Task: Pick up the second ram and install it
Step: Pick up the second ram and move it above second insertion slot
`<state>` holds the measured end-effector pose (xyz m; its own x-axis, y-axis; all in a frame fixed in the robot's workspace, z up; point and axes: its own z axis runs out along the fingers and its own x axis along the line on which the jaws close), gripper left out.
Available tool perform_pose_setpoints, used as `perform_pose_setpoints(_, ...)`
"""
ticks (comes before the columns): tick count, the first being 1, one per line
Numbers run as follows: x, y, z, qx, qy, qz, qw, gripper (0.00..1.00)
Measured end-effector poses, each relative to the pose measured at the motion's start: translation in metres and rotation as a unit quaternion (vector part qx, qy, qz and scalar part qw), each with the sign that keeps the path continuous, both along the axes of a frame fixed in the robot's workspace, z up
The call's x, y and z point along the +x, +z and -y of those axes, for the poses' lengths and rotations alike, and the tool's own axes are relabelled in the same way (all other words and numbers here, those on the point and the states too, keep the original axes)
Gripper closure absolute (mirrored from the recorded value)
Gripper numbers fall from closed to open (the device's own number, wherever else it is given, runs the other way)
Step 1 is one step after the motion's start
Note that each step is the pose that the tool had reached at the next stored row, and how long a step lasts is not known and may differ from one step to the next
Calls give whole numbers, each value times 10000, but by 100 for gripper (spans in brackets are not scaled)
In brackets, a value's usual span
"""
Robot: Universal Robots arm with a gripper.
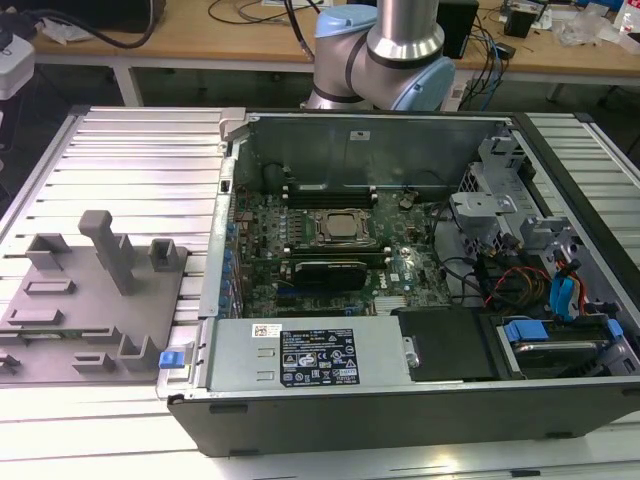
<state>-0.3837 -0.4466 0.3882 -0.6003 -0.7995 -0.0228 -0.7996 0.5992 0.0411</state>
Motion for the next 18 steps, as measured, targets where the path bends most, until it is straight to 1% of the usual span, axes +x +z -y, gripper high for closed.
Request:
perform_pose_setpoints(3, 0, 0, 0, 0, 168, 0, 9999, 89)
perform_pose_setpoints(5, 0, 0, 0, -2, 312, 0, 9995, 89)
perform_pose_setpoints(7, 1, -1, 0, -10, 402, 0, 9992, 89)
perform_pose_setpoints(8, 1, 0, 0, -25, 486, -1, 9988, 89)
perform_pose_setpoints(10, 1, 0, 0, -41, 561, -1, 9984, 89)
perform_pose_setpoints(13, 0, 0, 0, -87, 755, -3, 9971, 89)
perform_pose_setpoints(14, 0, 1, 0, -114, 804, -5, 9967, 89)
perform_pose_setpoints(16, 0, 0, 0, -146, 848, -7, 9963, 89)
perform_pose_setpoints(18, 0, 0, 0, -193, 895, -11, 9958, 89)
